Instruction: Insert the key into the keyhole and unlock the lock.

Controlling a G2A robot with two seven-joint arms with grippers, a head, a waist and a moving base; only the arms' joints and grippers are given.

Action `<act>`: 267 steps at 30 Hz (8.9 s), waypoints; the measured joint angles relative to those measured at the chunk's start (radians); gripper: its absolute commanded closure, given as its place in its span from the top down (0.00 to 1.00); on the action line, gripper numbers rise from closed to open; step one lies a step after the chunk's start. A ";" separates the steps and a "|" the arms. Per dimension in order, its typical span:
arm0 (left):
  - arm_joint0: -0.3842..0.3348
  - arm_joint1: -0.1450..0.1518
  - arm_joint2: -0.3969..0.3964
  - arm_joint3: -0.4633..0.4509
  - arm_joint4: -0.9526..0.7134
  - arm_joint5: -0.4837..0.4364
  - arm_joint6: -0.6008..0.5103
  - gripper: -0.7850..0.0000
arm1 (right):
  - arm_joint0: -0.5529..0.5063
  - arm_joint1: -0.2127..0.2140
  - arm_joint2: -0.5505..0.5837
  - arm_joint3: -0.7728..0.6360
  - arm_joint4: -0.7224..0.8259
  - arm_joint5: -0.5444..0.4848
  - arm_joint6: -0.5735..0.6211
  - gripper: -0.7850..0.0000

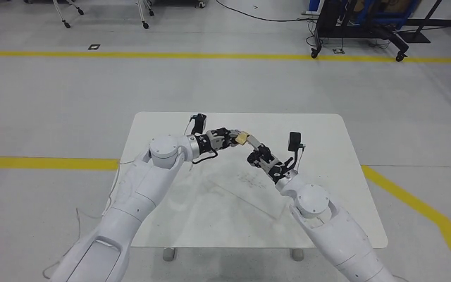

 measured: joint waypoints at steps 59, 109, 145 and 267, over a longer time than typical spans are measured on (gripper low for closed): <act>0.004 -0.009 0.002 -0.021 0.083 -0.023 -0.053 0.00 | -0.024 -0.020 0.091 0.000 0.030 0.084 0.077 0.00; 0.068 0.011 -0.110 -0.112 0.019 -0.235 -0.054 0.00 | 0.003 -0.081 0.057 0.126 0.669 -0.072 0.413 0.27; 0.048 -0.017 -0.082 -0.041 -0.140 -0.187 -0.116 0.00 | 0.021 -0.113 0.055 0.165 0.733 -0.132 0.463 0.00; 0.153 0.058 -0.299 -0.269 0.227 -0.114 -0.041 1.00 | -0.086 -0.068 0.505 0.097 0.801 0.133 0.618 1.00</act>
